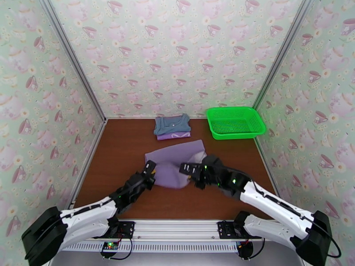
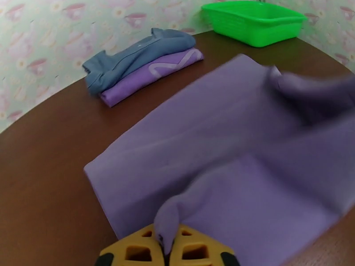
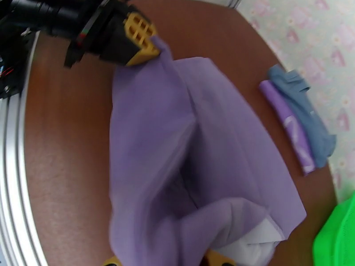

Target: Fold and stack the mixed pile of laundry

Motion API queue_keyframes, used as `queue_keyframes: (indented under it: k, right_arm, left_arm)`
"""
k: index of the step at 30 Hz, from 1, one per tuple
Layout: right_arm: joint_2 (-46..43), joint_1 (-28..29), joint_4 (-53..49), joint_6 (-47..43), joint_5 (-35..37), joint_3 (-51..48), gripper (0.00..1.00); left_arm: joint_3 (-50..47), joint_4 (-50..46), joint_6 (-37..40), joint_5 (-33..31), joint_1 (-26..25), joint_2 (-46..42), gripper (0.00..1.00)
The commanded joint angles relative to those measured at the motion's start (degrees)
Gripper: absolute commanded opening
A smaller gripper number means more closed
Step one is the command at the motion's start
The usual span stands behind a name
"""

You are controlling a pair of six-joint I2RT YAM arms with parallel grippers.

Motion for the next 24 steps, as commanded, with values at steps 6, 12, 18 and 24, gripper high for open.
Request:
queue_keyframes:
  k: [6,12,18,24]
  right_arm:
    - [-3.61,2.32,-3.21,10.14,14.47,-1.13,0.0]
    - [0.01,-0.38,-8.1,9.96,18.11,2.14,0.0]
    - [3.84,-3.3,-16.6,11.16,15.99,6.61,0.0]
    - [6.79,-7.43,-21.84,10.15,12.87,11.43,0.0]
  left_arm:
    - [-3.59,-10.52,-13.79,-14.32,-5.62,-17.12,0.0]
    - [-4.6,-17.5,-16.27,-17.38,-5.32,-28.02,0.0]
    - [-0.35,-22.9,-16.22,-13.93,-2.72,-25.09,0.0]
    - [4.28,-18.12,-14.22,-7.51,0.95,-12.73,0.0]
